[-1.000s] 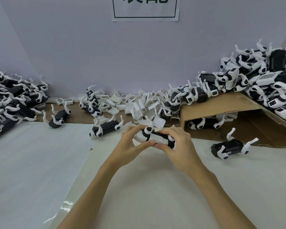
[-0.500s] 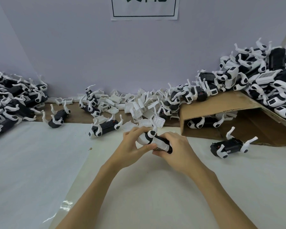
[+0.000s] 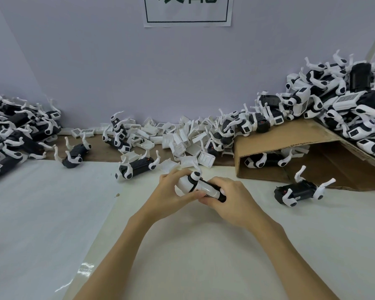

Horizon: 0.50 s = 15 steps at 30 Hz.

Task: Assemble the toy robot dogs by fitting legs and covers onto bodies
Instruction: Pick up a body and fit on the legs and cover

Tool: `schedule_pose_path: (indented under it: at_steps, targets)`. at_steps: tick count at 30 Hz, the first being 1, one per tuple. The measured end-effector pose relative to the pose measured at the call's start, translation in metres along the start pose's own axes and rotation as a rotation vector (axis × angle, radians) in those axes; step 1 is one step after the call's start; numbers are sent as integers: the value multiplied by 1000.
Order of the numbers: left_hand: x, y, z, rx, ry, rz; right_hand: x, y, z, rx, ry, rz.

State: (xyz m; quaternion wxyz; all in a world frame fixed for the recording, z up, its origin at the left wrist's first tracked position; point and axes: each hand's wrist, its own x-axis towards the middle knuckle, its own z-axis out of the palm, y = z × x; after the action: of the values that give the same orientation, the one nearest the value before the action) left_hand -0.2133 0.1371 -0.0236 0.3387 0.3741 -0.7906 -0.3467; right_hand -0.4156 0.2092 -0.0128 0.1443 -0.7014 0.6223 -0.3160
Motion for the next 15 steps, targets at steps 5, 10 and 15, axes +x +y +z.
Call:
schedule_pose_path:
  at_steps: [5,10,15]
  targets:
    - [2,3,-2,-25,15,55,-1,-1,-4,146,-103,51]
    - [3,2,-6,-54,5,38,-2,-1,-8,136,-93,1]
    - [0,5,0,73,125,71,-4,-1,-11,219,-76,-6]
